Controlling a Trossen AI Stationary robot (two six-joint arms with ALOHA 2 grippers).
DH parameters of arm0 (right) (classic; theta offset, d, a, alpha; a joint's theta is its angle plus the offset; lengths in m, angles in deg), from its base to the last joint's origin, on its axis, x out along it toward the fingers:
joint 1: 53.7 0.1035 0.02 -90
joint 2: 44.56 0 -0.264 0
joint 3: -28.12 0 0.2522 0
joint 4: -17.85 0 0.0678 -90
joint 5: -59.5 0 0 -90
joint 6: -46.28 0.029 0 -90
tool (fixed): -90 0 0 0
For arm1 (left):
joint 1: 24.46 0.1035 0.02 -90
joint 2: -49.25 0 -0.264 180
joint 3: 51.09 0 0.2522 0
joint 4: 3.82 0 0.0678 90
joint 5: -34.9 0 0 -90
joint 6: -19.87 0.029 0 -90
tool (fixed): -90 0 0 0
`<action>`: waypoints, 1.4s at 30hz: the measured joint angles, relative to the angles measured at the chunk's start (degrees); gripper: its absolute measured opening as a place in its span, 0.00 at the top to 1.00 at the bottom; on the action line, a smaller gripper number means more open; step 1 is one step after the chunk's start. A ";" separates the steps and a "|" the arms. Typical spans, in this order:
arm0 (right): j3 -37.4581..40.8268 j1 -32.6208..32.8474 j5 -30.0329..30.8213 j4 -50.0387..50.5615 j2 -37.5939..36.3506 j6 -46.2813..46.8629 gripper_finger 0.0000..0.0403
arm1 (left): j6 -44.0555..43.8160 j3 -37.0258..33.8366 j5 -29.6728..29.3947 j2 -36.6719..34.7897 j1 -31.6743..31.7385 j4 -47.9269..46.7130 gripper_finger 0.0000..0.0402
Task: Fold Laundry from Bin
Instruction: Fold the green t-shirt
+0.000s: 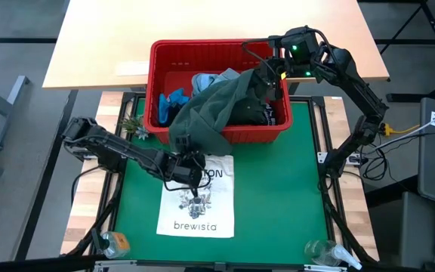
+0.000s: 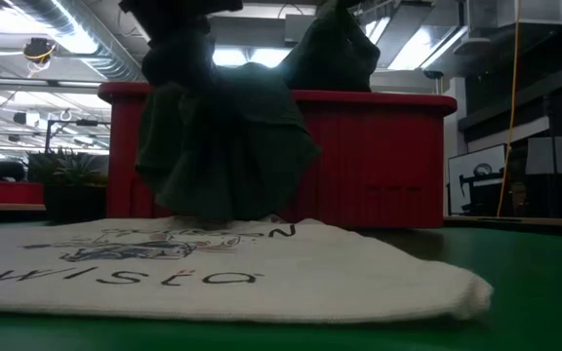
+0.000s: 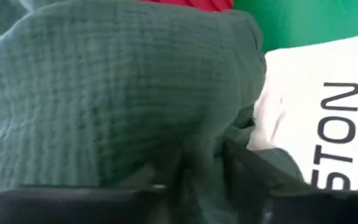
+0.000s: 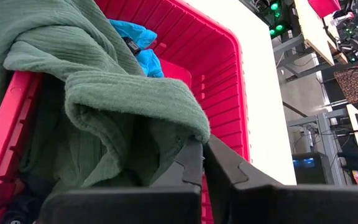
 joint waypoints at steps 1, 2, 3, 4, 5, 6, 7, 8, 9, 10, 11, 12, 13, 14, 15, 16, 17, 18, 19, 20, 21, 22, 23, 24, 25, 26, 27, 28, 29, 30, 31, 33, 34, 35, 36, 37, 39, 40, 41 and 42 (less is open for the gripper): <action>0.00 0.00 0.02 0.00 0.00 0.00 0.99 | 0.02 0.00 -0.07 -0.10 -0.40 -0.02 0.88; 0.00 0.00 0.04 -0.02 0.00 0.00 0.99 | -0.08 0.00 -0.38 -0.19 -0.89 0.04 0.94; 0.00 0.00 0.17 0.00 0.00 0.00 0.99 | -0.54 0.00 -1.16 -0.25 -1.38 0.08 0.97; 0.00 0.00 0.53 -0.01 -0.04 0.00 0.99 | -1.23 0.00 -2.22 -0.47 -1.85 0.03 0.98; 0.00 0.00 1.03 0.00 -0.08 -0.01 0.99 | -1.84 0.00 -3.25 -0.84 -2.40 -0.24 0.98; 0.00 0.00 1.83 -0.02 -0.13 -0.06 0.99 | -2.58 0.00 -4.34 -1.27 -2.96 -0.41 0.99; -0.03 0.00 2.49 0.02 -0.20 -0.26 0.99 | -3.04 0.00 -5.50 -1.96 -3.45 -0.35 0.99; -0.35 0.00 3.20 0.33 -0.26 -0.39 0.99 | -3.41 0.00 -6.62 -2.85 -3.98 -0.45 0.99; -0.73 0.00 3.84 0.52 -0.30 -0.39 0.99 | -4.07 0.00 -7.99 -3.75 -4.57 -0.47 0.99; -1.22 0.00 4.47 0.51 -0.33 -0.42 0.99 | -4.43 0.00 -9.28 -4.99 -5.04 -0.43 0.99; -1.88 0.00 4.91 0.59 -0.37 -0.42 0.99 | -4.51 0.00 -10.57 -6.38 -5.55 -0.55 0.99; -2.67 0.00 5.17 0.78 -0.37 -0.44 0.99 | -4.53 0.00 -11.84 -7.98 -6.06 -0.52 1.00; -3.52 0.00 5.34 1.25 -0.41 -0.42 0.99 | -4.57 0.00 -13.27 -9.67 -6.50 -0.47 1.00; -4.38 0.00 5.63 1.83 -0.43 -0.44 0.99 | -4.59 0.00 -14.72 -11.53 -6.83 -0.49 1.00; -5.25 0.00 6.00 2.20 -0.48 -0.43 0.99 | -4.61 0.00 -15.89 -13.40 -7.13 -0.47 1.00; -6.06 0.00 6.43 2.53 -0.51 -0.42 0.99 | -4.63 0.00 -16.96 -15.42 -7.37 -0.40 1.00; -6.85 0.00 6.82 3.05 -0.52 -0.44 0.99 | -4.66 0.00 -17.95 -17.41 -7.56 -0.38 1.00; -7.69 0.00 7.30 3.83 -0.52 -0.44 0.99 | -4.66 0.00 -18.79 -19.57 -7.74 -0.34 1.00; -7.93 0.00 7.99 4.09 -0.64 -0.44 0.99 | -4.67 0.00 -19.43 -21.64 -7.77 -0.22 1.00; -7.58 0.00 8.69 3.87 -1.21 -0.44 0.99 | -4.68 0.00 -20.03 -23.71 -7.80 -0.13 1.00; -7.37 0.00 9.14 4.10 -1.61 -0.46 0.99 | -4.68 0.00 -20.48 -25.74 -7.80 -0.13 1.00; -7.34 0.00 9.89 4.45 -1.87 -0.48 0.99 | -4.68 0.00 -20.69 -27.86 -7.79 -0.12 1.00; -7.34 0.00 10.57 4.73 -2.16 -0.49 0.99 | -4.68 0.00 -20.81 -29.75 -7.67 -0.04 1.00; -7.34 0.00 11.29 5.06 -2.37 -0.48 0.99 | -4.67 0.00 -20.83 -31.72 -7.50 0.06 1.00; -7.34 0.00 12.08 5.28 -2.43 -0.50 0.99 | -4.68 0.00 -20.83 -33.50 -7.28 0.13 1.00; -7.34 0.00 12.80 5.34 -2.59 -0.48 0.99 | -4.68 0.00 -20.85 -35.24 -7.03 0.13 1.00; -7.34 -0.02 13.31 5.44 -2.67 -0.49 0.99 | -4.68 0.00 -20.83 -36.91 -6.80 0.13 1.00; -7.34 -0.02 13.92 5.49 -2.69 -0.50 0.99 | -4.66 0.00 -20.83 -38.35 -6.57 0.11 1.00; -7.34 -0.02 14.41 5.43 -2.73 -0.48 0.99 | -4.66 0.00 -20.85 -39.85 -6.26 0.13 1.00; -7.34 -0.02 14.73 5.40 -2.77 -0.48 0.99 | -4.66 0.00 -20.87 -41.24 -5.89 0.10 1.00; -7.34 -0.02 15.12 5.44 -2.78 -0.48 0.99 | -4.66 0.00 -20.89 -42.54 -5.50 0.10 1.00; -7.34 -0.02 15.79 5.43 -2.78 -0.48 0.99 | -4.67 0.00 -20.98 -44.76 -4.70 0.10 1.00; -7.34 -0.02 16.03 5.42 -2.78 -0.48 0.99 | -4.60 0.00 -20.98 -45.80 -4.25 0.09 1.00; -7.34 -0.02 16.06 5.41 -2.78 -0.48 0.99 | -4.55 0.00 -21.00 -46.79 -3.79 0.09 1.00; -7.34 -0.02 16.08 5.41 -2.78 -0.48 0.99 | -4.52 0.00 -20.98 -47.68 -3.38 0.07 1.00; -7.34 -0.02 16.09 5.40 -2.78 -0.48 0.99 | -4.52 0.00 -20.98 -48.69 -2.96 0.07 1.00; -7.34 -0.02 16.06 5.40 -2.78 -0.48 0.99 | -4.50 0.00 -20.98 -50.56 -2.21 0.06 1.00; -7.32 -0.02 16.08 5.40 -2.78 -0.48 0.99 | -4.50 0.00 -20.98 -51.44 -1.87 0.04 1.00; -7.32 -0.02 16.13 5.40 -2.78 -0.48 0.99 | -4.50 0.01 -20.99 -52.32 -1.55 0.05 1.00; -7.32 -0.02 16.37 5.40 -2.78 -0.47 0.99 | -4.48 0.02 -20.99 -53.19 -1.22 0.05 1.00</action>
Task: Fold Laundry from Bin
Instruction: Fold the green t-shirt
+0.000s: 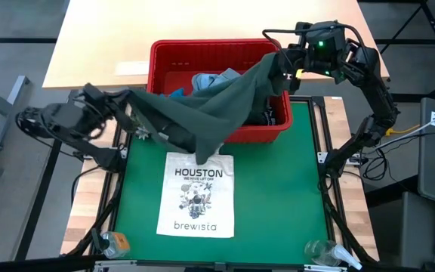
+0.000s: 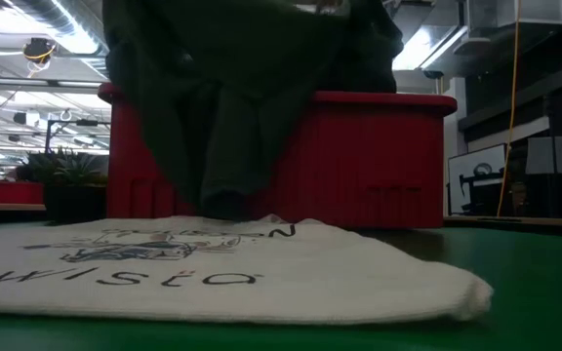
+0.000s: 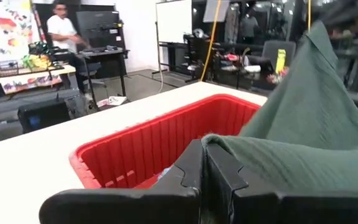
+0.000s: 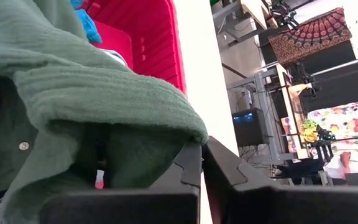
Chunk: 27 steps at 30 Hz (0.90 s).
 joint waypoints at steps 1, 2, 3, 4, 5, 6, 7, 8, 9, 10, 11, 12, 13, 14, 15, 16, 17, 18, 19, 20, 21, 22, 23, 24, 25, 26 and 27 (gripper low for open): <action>0.00 0.00 0.34 0.00 0.00 -0.01 0.99 | 0.00 0.00 -0.01 -0.81 0.32 0.02 1.00; 0.00 0.00 0.72 0.00 0.00 -0.01 0.99 | 0.00 0.00 -0.01 -1.66 0.62 -0.01 1.00; 0.00 0.00 1.15 0.00 0.00 0.01 0.99 | 0.00 0.00 -0.24 -2.50 0.89 -0.03 1.00; 0.00 0.00 1.58 0.00 0.00 -0.01 0.99 | 0.01 0.00 -0.98 -3.35 1.14 -0.01 1.00; 0.00 0.00 2.16 -0.02 0.00 0.01 0.99 | 0.02 0.00 -2.05 -4.24 1.40 -0.03 1.00; 0.00 0.00 2.81 -0.04 0.00 0.00 0.99 | 0.02 0.00 -3.38 -5.10 1.63 0.01 1.00; 0.00 0.02 3.74 -0.08 0.00 0.02 0.99 | 0.02 0.00 -4.78 -5.99 1.87 -0.01 1.00; 0.00 0.02 5.07 -0.16 0.00 0.01 0.99 | 0.02 0.00 -6.03 -6.86 2.10 -0.01 1.00; 0.00 0.02 6.69 -0.36 0.00 0.01 0.99 | 0.02 0.02 -7.13 -7.73 2.28 -0.01 1.00; 0.00 0.00 8.64 -0.70 0.00 0.01 0.99 | 0.02 0.02 -7.90 -8.49 2.45 -0.01 1.00; 0.00 0.00 10.81 -0.98 0.00 0.01 0.99 | 0.02 0.02 -8.52 -9.23 2.62 -0.01 1.00; 0.00 0.00 13.20 -1.17 0.00 0.02 0.99 | 0.02 0.02 -8.91 -9.96 2.77 -0.02 1.00; -0.08 0.00 15.74 -1.14 0.00 0.01 0.99 | 0.02 0.02 -9.12 -10.64 2.87 -0.02 1.00; -0.13 0.00 18.21 -1.07 0.00 0.01 0.99 | 0.01 0.02 -9.28 -11.24 2.97 -0.01 1.00; -0.13 0.00 20.63 -1.07 0.00 0.02 0.99 | 0.00 0.02 -9.32 -11.78 3.04 -0.01 1.00; -0.13 0.00 22.68 -1.05 0.00 0.01 0.99 | 0.00 0.02 -9.34 -12.22 3.02 -0.01 1.00; -0.13 0.00 24.31 -0.97 0.00 0.01 0.99 | 0.01 0.02 -9.34 -12.55 3.02 -0.15 1.00; -0.13 0.00 25.44 -0.90 0.00 0.01 0.99 | 0.02 0.02 -9.32 -12.79 3.02 -0.54 1.00; -0.14 0.00 25.93 -0.85 0.00 0.00 0.99 | 0.02 0.02 -9.32 -12.97 3.02 -0.91 1.00; -0.15 0.00 26.06 -0.69 0.00 0.01 0.99 | 0.00 0.02 -9.30 -13.06 3.02 -1.42 1.00; -0.15 0.00 26.03 -0.50 0.00 0.01 0.99 | 0.00 0.02 -9.22 -13.10 3.02 -2.22 1.00; -0.15 0.00 25.78 -0.49 0.00 0.01 0.99 | 0.01 0.02 -8.51 -13.10 3.02 -3.07 1.00; -0.15 0.00 25.66 -0.50 0.00 0.00 0.99 | 0.01 0.02 -7.17 -13.10 3.02 -4.14 1.00; -0.15 0.00 25.66 -0.48 0.00 -0.07 0.99 | 0.01 0.02 -5.36 -13.08 3.02 -5.26 1.00; -0.15 0.00 25.66 -0.50 0.00 -0.14 0.99 | 0.00 0.02 -3.52 -13.08 3.02 -6.34 1.00; -0.17 0.00 25.66 -0.49 0.00 -0.14 0.99 | 0.00 0.02 -1.96 -13.08 3.02 -7.33 1.00; -0.17 0.00 25.51 -0.50 0.00 -0.14 0.99 | -0.01 0.02 -0.93 -13.08 3.02 -7.97 0.99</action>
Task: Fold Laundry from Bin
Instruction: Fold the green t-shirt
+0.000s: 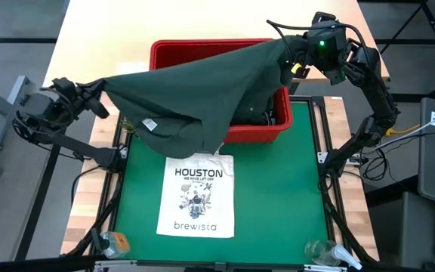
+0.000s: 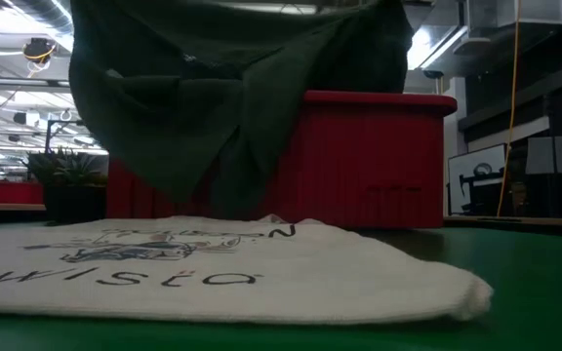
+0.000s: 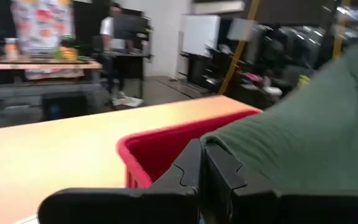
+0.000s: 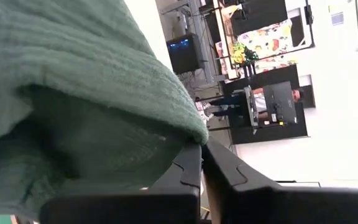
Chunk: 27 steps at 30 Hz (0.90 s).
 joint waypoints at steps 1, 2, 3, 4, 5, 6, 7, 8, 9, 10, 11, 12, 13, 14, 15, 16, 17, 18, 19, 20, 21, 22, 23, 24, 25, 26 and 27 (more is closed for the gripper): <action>0.00 0.00 -0.46 0.00 0.00 0.00 0.99 | -0.03 0.00 0.56 0.00 0.00 -0.37 0.99; 0.00 0.00 -1.18 0.02 0.00 -0.02 0.99 | -0.03 0.00 0.86 0.00 0.00 -0.56 0.97; 0.00 0.00 -1.99 0.00 0.00 -0.01 0.99 | -0.03 0.00 1.19 0.00 0.00 -0.65 0.96; 0.00 0.00 -2.70 0.00 0.00 -0.02 0.99 | -0.03 0.00 1.38 0.00 0.00 -0.78 0.94; 0.00 0.00 -3.31 0.00 0.00 -0.02 0.99 | -0.03 0.00 1.42 0.00 0.00 -0.94 0.92; 0.00 0.00 -3.64 0.00 0.00 -0.04 0.99 | -0.05 0.00 1.48 0.00 0.00 -1.07 0.90; 0.00 0.00 -3.84 0.00 0.00 -0.03 0.99 | -0.06 0.00 1.61 0.00 0.00 -1.13 0.88; 0.00 0.00 -3.87 0.00 0.00 -0.02 0.99 | -0.09 0.00 2.07 0.00 0.00 -1.13 0.85; 0.00 0.00 -3.89 0.00 0.00 -0.04 0.99 | -0.12 0.00 3.21 0.00 0.00 -1.13 0.83; 0.00 0.00 -3.91 0.01 0.00 -0.02 0.99 | -0.14 0.00 4.87 0.00 0.00 -1.13 0.81; 0.00 0.00 -4.13 0.01 0.03 -0.03 0.99 | -0.14 0.00 6.64 0.00 0.00 -1.13 0.78; 0.00 0.00 -4.67 0.00 0.07 -0.02 0.99 | -0.16 0.00 8.18 0.01 0.00 -1.13 0.76; 0.00 0.00 -5.25 0.02 0.09 -0.03 0.99 | -0.33 0.00 9.48 0.02 0.00 -1.14 0.74; 0.00 0.00 -5.76 0.02 0.13 -0.04 0.99 | -1.19 0.00 10.62 0.02 0.00 -1.16 0.72; 0.00 0.00 -6.30 0.02 0.15 -0.04 0.99 | -2.22 0.00 11.85 0.02 0.00 -1.27 0.71; 0.00 0.00 -6.41 0.02 0.16 -0.04 0.99 | -3.16 0.00 12.48 0.02 0.00 -1.49 0.70; 0.00 0.01 -6.41 0.02 0.16 -0.04 0.99 | -4.12 0.00 12.58 0.02 0.00 -1.65 0.70; 0.00 0.00 -6.41 0.02 0.15 -0.04 0.99 | -4.46 0.00 12.44 0.04 0.00 -1.74 0.70; 0.00 0.00 -6.39 0.02 0.16 -0.04 0.99 | -4.47 0.00 12.15 0.04 0.00 -1.98 0.70; 0.00 0.00 -6.39 0.02 0.15 -0.04 0.99 | -4.49 0.00 12.05 0.04 0.00 -2.52 0.70; 0.00 0.00 -6.39 0.02 0.16 -0.04 0.99 | -4.58 0.00 12.00 0.04 0.00 -3.11 0.70; 0.00 0.00 -6.39 0.02 0.16 -0.04 0.99 | -5.18 0.00 12.06 0.04 0.00 -3.68 0.70; 0.00 0.00 -6.40 0.02 0.16 -0.04 0.99 | -6.23 0.00 12.08 0.04 0.00 -4.52 0.70; 0.00 0.00 -6.40 0.04 0.17 -0.04 0.99 | -7.91 0.00 12.13 0.04 0.00 -5.59 0.69; 0.00 0.00 -6.39 0.05 0.16 -0.04 0.99 | -10.20 0.00 12.39 0.04 0.00 -6.59 0.69; 0.00 0.00 -6.39 0.11 0.17 -0.04 0.99 | -12.83 0.00 13.27 0.04 0.00 -7.49 0.69; 0.00 0.00 -6.39 0.29 0.15 -0.04 0.99 | -15.51 0.00 14.66 0.04 0.00 -8.55 0.69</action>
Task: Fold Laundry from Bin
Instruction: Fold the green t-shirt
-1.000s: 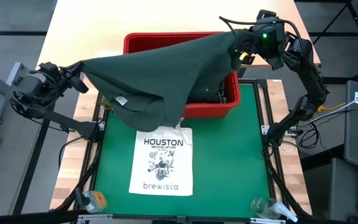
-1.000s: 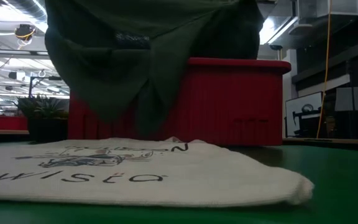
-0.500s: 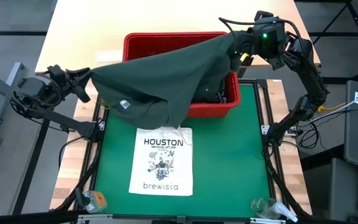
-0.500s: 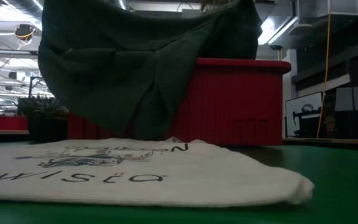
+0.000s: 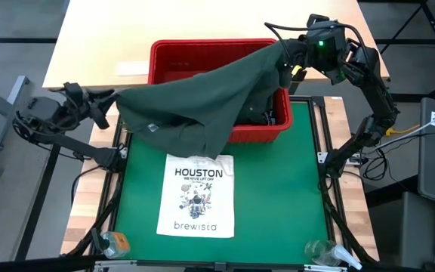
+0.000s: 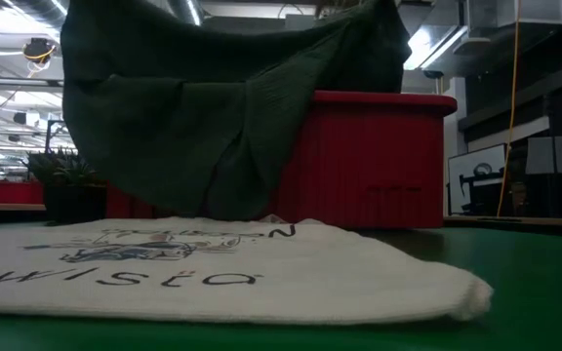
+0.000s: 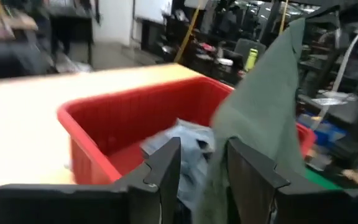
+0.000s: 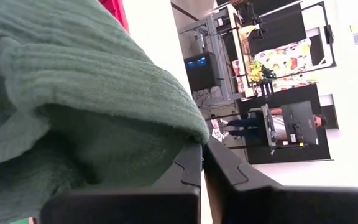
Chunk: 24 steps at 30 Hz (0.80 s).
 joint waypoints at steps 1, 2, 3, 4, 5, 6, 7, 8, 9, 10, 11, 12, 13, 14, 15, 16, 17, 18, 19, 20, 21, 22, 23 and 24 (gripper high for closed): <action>0.00 0.00 0.00 0.23 0.02 0.00 0.99 | -2.40 0.00 1.71 0.00 0.00 -0.99 0.69; 0.00 0.00 0.00 0.41 0.00 0.00 0.99 | -4.32 0.00 3.87 0.00 0.00 -1.75 0.69; 0.00 0.00 0.00 0.61 0.01 0.00 0.99 | -5.68 0.00 6.62 0.00 0.00 -2.59 0.69; 0.00 0.00 0.00 0.83 0.02 0.00 0.99 | -6.72 0.00 9.84 0.00 0.00 -3.53 0.69; 0.00 0.01 -0.01 0.93 0.02 0.00 0.99 | -7.10 0.00 12.95 0.00 0.00 -4.23 0.69; 0.00 0.00 0.00 0.91 0.02 0.00 0.99 | -7.57 0.00 15.46 0.00 -0.02 -4.62 0.69; 0.00 0.00 -0.02 0.91 0.00 0.00 0.99 | -8.21 0.00 17.14 0.00 -0.04 -4.86 0.69; 0.00 0.00 0.00 0.91 0.02 0.00 0.99 | -8.77 0.00 17.90 0.00 -0.02 -4.97 0.69; 0.00 0.00 0.00 0.91 0.00 0.00 0.99 | -9.69 0.00 17.96 0.00 -0.02 -4.91 0.69; 0.00 0.00 0.00 0.91 0.01 0.00 0.99 | -10.62 -0.03 17.80 0.00 -0.02 -4.84 0.69; 0.00 0.00 0.00 0.91 0.02 0.00 0.99 | -11.60 -0.42 17.34 0.03 -0.02 -4.23 0.69; 0.00 0.00 0.00 0.91 0.02 0.00 0.99 | -12.35 -1.17 16.85 0.22 -0.02 -3.24 0.69; 0.00 0.00 0.00 0.90 0.00 0.00 0.99 | -12.54 -2.23 16.69 0.34 0.00 -2.11 0.69; 0.00 0.00 0.00 0.91 0.02 0.00 0.99 | -12.52 -3.36 16.83 0.54 0.00 -1.34 0.69; 0.00 0.00 0.00 0.91 0.02 0.00 0.99 | -12.57 -4.75 17.15 0.93 0.00 -0.27 0.69; 0.00 0.00 0.00 0.90 0.01 0.00 0.99 | -12.59 -6.31 17.38 1.45 0.00 1.39 0.69; 0.00 0.00 0.00 0.87 0.00 0.00 0.99 | -12.55 -8.12 17.71 1.91 0.00 3.32 0.69; 0.00 0.00 0.00 0.87 0.01 0.00 0.99 | -12.54 -10.06 18.03 2.29 0.00 4.98 0.69; 0.00 0.00 0.00 0.87 0.01 0.00 0.99 | -12.57 -12.26 18.44 2.85 0.00 6.83 0.69; 0.00 0.00 0.00 0.86 0.02 0.00 0.99 | -12.55 -14.36 18.52 3.51 0.00 9.70 0.69; 0.00 0.00 0.00 0.85 0.02 0.00 0.99 | -12.53 -16.45 18.44 4.17 0.00 13.06 0.69; 0.00 0.00 0.00 0.85 0.02 0.00 0.99 | -12.22 -18.57 18.51 4.88 0.00 16.21 0.69; 0.00 0.00 0.00 0.85 0.02 0.00 0.99 | -11.21 -20.73 18.78 5.84 0.00 19.50 0.69; 0.00 0.00 0.00 0.85 0.02 0.00 0.99 | -9.89 -22.60 19.03 6.99 0.00 23.80 0.69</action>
